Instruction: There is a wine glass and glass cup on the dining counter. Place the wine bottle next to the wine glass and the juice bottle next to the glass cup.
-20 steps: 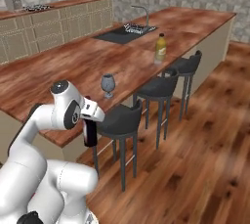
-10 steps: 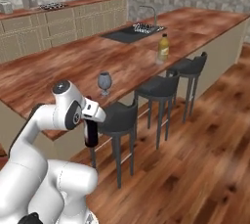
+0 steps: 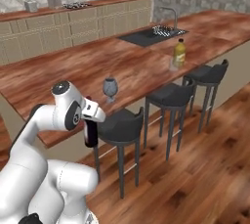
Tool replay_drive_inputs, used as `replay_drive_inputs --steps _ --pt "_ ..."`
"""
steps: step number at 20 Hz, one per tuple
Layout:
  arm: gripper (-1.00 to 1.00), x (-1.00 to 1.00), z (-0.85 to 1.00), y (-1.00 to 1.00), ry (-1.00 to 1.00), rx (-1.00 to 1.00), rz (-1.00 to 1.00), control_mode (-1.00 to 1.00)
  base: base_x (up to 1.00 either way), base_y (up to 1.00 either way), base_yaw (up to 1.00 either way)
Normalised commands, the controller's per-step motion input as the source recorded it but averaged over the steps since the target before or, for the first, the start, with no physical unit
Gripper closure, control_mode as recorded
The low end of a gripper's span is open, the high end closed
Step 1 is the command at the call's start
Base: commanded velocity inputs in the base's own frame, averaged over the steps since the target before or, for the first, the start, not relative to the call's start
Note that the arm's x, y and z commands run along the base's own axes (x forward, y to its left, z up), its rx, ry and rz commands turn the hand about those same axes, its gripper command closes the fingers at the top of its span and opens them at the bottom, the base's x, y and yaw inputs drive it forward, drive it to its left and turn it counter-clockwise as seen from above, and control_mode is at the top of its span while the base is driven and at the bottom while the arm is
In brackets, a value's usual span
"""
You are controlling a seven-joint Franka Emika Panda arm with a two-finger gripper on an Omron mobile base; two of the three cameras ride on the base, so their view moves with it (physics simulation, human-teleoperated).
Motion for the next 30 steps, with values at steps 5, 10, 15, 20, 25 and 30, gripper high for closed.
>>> replay_drive_inputs --steps 5,10,15,20,25,30 --pt "1.0 0.0 0.0 0.0 0.0 0.0 0.0 1.0 0.3 -0.49 0.16" --pt "1.0 0.0 0.0 0.0 0.0 0.0 0.0 1.0 0.45 -0.38 0.19" --pt "1.0 0.0 0.0 0.0 0.0 0.0 0.0 1.0 0.48 -0.3 0.21" --pt "1.0 0.0 0.0 0.0 0.0 0.0 0.0 1.0 0.3 -0.1 0.11" --pt "1.0 0.0 0.0 0.0 0.0 0.0 0.0 1.0 0.35 0.02 0.03" --pt "1.0 0.0 0.0 0.0 0.0 0.0 0.0 1.0 0.46 0.17 -0.01"
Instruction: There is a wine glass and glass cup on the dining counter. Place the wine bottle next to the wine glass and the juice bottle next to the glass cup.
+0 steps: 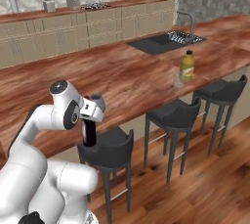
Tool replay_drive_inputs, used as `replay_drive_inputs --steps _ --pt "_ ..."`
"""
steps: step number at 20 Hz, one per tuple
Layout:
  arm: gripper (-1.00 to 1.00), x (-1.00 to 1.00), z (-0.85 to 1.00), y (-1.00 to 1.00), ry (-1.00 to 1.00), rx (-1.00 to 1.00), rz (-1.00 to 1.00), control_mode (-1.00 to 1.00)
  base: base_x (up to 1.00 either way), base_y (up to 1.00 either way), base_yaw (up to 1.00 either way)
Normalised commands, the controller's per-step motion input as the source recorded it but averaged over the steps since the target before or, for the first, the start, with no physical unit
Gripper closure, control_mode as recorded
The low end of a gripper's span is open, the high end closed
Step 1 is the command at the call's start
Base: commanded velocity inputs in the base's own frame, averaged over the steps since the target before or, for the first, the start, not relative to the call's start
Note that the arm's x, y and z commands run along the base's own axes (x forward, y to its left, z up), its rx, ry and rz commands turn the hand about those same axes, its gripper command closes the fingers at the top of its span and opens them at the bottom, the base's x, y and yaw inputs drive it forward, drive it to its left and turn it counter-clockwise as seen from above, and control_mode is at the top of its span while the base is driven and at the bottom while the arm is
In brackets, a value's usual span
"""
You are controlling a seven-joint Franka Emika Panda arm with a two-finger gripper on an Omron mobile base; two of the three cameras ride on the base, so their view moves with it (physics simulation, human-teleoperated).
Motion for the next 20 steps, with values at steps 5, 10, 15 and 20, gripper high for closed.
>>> replay_drive_inputs --steps 5,10,15,20 --pt "1.0 0.0 0.0 0.0 0.0 0.0 0.0 1.0 0.46 0.2 -0.03" --pt "1.0 0.0 0.0 0.0 0.0 0.0 0.0 1.0 0.19 0.03 0.0" --pt "1.0 0.0 0.0 0.0 0.0 0.0 0.0 1.0 0.0 0.0 0.0" --pt "1.0 0.0 0.0 0.0 0.0 0.0 0.0 1.0 0.0 0.0 0.0"
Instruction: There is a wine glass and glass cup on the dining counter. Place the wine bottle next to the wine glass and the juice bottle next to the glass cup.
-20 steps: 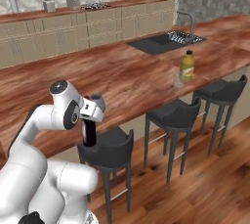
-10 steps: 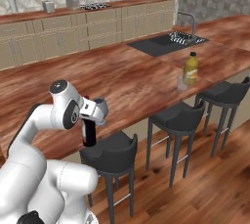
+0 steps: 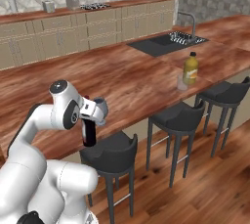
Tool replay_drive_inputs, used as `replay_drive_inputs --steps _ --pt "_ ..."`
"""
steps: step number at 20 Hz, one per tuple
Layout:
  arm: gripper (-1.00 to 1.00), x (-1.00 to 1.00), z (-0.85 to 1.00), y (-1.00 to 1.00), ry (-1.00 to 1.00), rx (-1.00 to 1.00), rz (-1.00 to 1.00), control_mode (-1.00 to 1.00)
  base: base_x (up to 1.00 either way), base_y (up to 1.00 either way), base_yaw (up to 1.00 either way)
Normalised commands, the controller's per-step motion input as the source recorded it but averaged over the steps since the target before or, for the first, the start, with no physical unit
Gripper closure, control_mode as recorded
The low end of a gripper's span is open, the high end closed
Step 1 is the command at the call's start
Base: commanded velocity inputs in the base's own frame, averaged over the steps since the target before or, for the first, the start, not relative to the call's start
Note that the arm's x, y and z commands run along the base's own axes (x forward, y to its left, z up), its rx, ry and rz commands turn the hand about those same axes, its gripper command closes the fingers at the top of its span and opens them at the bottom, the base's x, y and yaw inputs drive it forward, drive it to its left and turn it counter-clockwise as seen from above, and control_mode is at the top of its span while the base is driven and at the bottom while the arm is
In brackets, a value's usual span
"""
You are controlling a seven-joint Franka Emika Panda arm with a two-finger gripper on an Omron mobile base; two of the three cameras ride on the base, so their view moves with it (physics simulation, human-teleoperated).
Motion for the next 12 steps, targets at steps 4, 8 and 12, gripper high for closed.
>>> replay_drive_inputs --steps 4,8,12 --pt "1.0 0.0 0.0 0.0 0.0 0.0 0.0 1.0 0.0 0.0 0.0" --pt "1.0 0.0 0.0 0.0 0.0 0.0 0.0 1.0 0.0 0.0 0.0" --pt "1.0 -0.03 0.0 0.06 -0.05 0.0 0.05 -1.0 0.0 0.0 0.0"
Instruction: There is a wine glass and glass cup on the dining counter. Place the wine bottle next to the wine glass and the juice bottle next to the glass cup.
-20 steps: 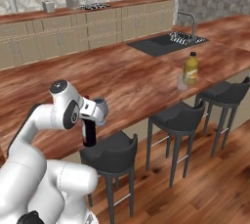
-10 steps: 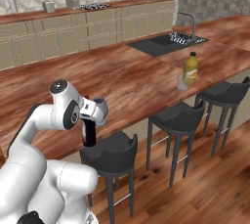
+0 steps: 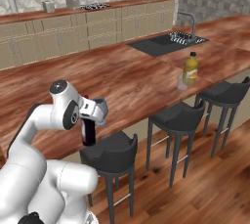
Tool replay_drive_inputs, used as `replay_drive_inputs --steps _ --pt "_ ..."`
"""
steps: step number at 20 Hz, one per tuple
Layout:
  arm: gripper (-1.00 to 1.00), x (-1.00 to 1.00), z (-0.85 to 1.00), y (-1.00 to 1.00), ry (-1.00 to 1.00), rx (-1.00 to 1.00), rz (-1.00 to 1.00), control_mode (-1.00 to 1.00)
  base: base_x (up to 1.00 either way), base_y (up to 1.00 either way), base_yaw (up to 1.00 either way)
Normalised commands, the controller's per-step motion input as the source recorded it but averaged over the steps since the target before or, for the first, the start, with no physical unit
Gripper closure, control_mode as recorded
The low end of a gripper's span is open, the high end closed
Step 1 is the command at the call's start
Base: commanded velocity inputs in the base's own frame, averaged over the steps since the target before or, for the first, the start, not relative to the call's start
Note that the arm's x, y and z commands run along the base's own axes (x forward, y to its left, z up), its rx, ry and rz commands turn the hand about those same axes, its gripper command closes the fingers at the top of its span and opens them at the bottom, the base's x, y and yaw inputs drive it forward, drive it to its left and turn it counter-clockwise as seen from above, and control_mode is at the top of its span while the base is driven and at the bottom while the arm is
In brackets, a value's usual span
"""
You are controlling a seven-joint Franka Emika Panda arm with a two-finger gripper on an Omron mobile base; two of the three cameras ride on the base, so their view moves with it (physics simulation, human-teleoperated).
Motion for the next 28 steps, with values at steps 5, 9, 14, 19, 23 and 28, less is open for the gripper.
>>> replay_drive_inputs --steps 5,9,14,19,23,28 --pt "1.0 0.0 0.08 0.43 -0.04 -0.03 -0.02 -1.0 0.0 0.0 0.0" --pt "1.0 0.0 0.14 0.46 0.0 -0.01 -0.04 -1.0 0.0 0.0 0.0" --pt "1.0 0.0 0.11 0.36 0.0 0.0 -0.14 -1.0 0.0 0.0 0.0" --pt "1.0 0.14 0.03 0.21 -0.01 0.0 -0.12 -1.0 0.0 0.0 0.0" --pt "1.0 0.22 0.0 0.2 -0.12 0.0 -0.11 -1.0 0.0 0.0 0.0" --pt "1.0 0.28 0.0 0.1 -0.08 0.0 -0.08 -1.0 0.0 0.0 0.0"
